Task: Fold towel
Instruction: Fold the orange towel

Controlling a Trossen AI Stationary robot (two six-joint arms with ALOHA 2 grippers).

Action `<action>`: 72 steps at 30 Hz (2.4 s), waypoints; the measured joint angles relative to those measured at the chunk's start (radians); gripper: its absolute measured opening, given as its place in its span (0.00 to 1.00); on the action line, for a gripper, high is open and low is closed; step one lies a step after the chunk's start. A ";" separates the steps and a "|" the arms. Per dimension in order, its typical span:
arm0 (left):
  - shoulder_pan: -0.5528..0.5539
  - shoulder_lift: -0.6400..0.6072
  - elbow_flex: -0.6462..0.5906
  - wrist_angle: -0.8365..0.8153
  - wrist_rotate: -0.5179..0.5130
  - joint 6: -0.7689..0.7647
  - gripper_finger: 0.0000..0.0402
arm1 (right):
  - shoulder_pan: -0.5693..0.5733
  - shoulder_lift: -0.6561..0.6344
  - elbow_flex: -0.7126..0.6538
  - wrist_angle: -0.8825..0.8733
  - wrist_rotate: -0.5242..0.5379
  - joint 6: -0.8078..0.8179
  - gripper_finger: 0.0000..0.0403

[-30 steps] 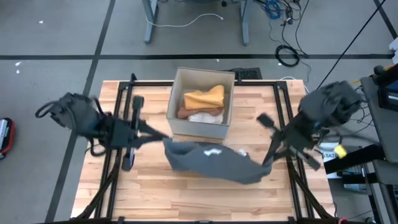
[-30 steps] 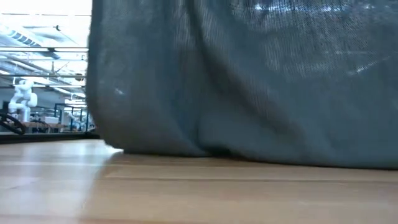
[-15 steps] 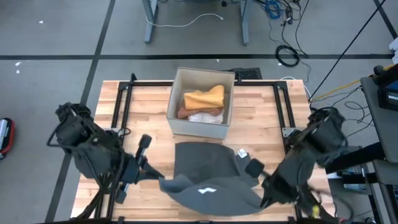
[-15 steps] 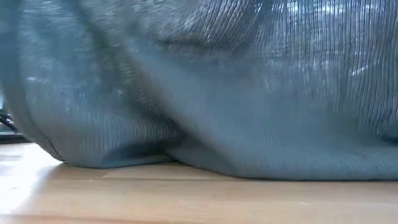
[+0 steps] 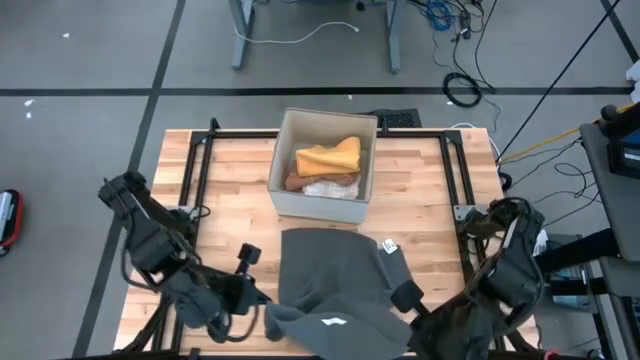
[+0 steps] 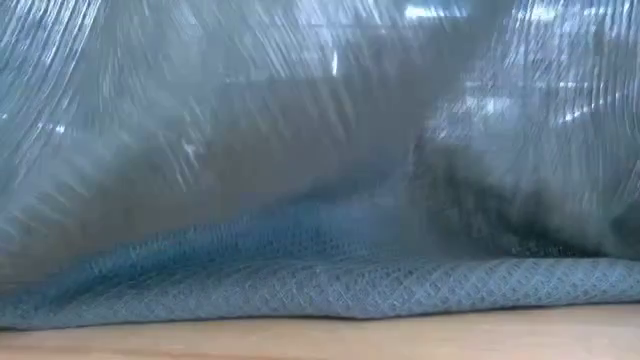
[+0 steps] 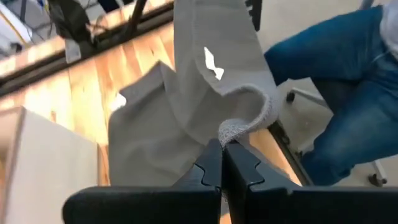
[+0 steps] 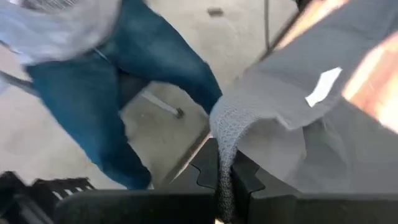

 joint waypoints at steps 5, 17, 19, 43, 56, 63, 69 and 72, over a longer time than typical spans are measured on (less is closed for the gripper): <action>-0.001 0.000 -0.120 0.077 0.000 -0.030 0.00 | 0.025 0.067 0.000 -0.076 0.073 0.081 0.00; -0.017 0.000 -0.330 0.240 0.014 -0.061 0.00 | 0.054 0.244 0.000 -0.045 0.070 0.123 0.00; -0.022 0.000 -0.349 0.262 0.016 -0.054 0.00 | 0.059 0.264 0.000 -0.014 0.068 0.107 0.00; -0.038 0.000 -0.509 0.606 0.063 0.216 0.00 | 0.106 0.321 0.000 0.364 -0.054 -0.236 0.00; 0.018 0.000 -0.616 0.728 0.079 0.346 0.00 | 0.099 0.321 0.000 0.235 -0.116 -0.331 0.00; 0.089 0.000 -0.660 0.811 0.193 0.380 0.00 | 0.084 0.284 -0.001 0.188 -0.123 -0.361 0.00; 0.128 0.000 -0.664 0.838 0.260 0.403 0.00 | 0.083 0.213 -0.001 0.171 -0.146 -0.423 0.00; 0.138 0.000 -0.664 0.838 0.283 0.413 0.00 | 0.083 0.172 -0.001 0.153 -0.152 -0.449 0.00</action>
